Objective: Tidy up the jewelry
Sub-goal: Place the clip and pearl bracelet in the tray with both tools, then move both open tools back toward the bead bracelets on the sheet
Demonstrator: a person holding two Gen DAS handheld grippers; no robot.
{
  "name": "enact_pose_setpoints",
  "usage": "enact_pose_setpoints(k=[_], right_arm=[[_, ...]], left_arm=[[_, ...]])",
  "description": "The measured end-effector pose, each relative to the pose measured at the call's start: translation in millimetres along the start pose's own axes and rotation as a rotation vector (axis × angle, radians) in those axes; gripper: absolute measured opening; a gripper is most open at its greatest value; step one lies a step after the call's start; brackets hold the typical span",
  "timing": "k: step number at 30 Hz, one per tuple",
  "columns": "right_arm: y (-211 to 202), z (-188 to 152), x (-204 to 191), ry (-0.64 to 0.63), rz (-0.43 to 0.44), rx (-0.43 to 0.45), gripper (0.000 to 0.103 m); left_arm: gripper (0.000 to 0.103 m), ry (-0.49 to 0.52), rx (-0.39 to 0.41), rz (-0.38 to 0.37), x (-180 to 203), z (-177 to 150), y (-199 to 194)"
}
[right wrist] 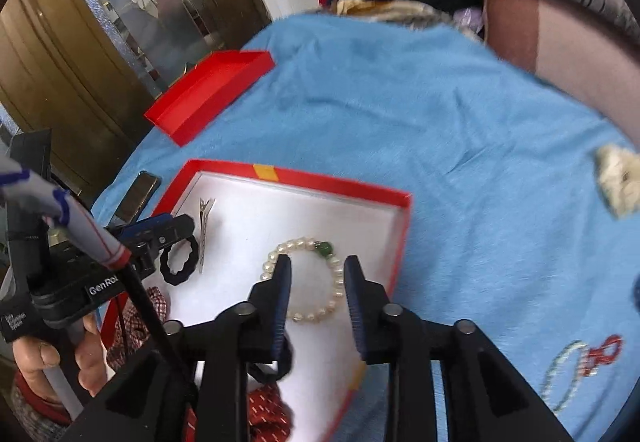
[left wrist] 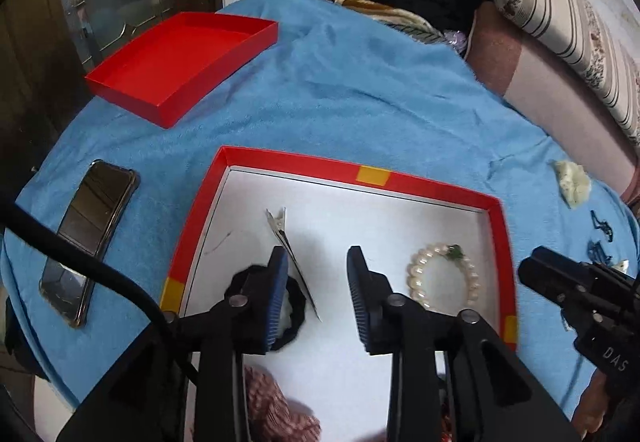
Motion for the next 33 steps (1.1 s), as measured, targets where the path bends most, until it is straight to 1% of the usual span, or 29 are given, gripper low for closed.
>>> enact_pose_setpoints(k=[1, 4, 6, 10, 13, 17, 21, 23, 26, 33], right_arm=[[-5, -2, 3, -0.003, -0.010, 0.005, 0.031], [-29, -21, 22, -0.004, -0.045, 0.013, 0.032], [-43, -39, 36, 0.003, -0.081, 0.010, 0.032], [-75, -80, 67, 0.029, -0.167, 0.015, 0.032], [-96, -107, 88, 0.079, -0.196, 0.018, 0.033], [-124, -140, 113, 0.115, -0.256, 0.026, 0.034], [-147, -168, 132, 0.130, -0.309, 0.030, 0.035], [-156, -177, 138, 0.133, -0.333, 0.034, 0.035], [-171, -190, 151, 0.144, -0.363, 0.045, 0.035], [-195, -213, 181, 0.187, -0.414, 0.057, 0.035]], left_arm=[[0.034, -0.006, 0.006, -0.005, 2, -2, -7], [0.036, -0.012, 0.015, -0.028, 12, -11, -27], [0.042, -0.012, 0.022, -0.043, 22, -19, -40], [0.045, -0.008, 0.014, -0.103, 56, -44, -63], [0.045, 0.020, 0.004, -0.132, 88, -63, -76], [0.046, 0.089, 0.014, -0.118, 134, -91, -95], [0.048, 0.136, 0.016, -0.124, 166, -113, -111], [0.049, 0.176, 0.020, -0.120, 183, -125, -119], [0.050, 0.217, 0.028, -0.111, 200, -134, -126], [0.050, 0.280, 0.029, -0.094, 227, -149, -133]])
Point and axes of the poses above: each gripper's, at about its wrist camera, not at the fingertips, and y roughly the way its jaws point, x to its right, z to its top, the point moved 4 cm from there along y, roughly the way its jaws point, and after that the axes turned 3 degrees about x, right-handed, at the moved point
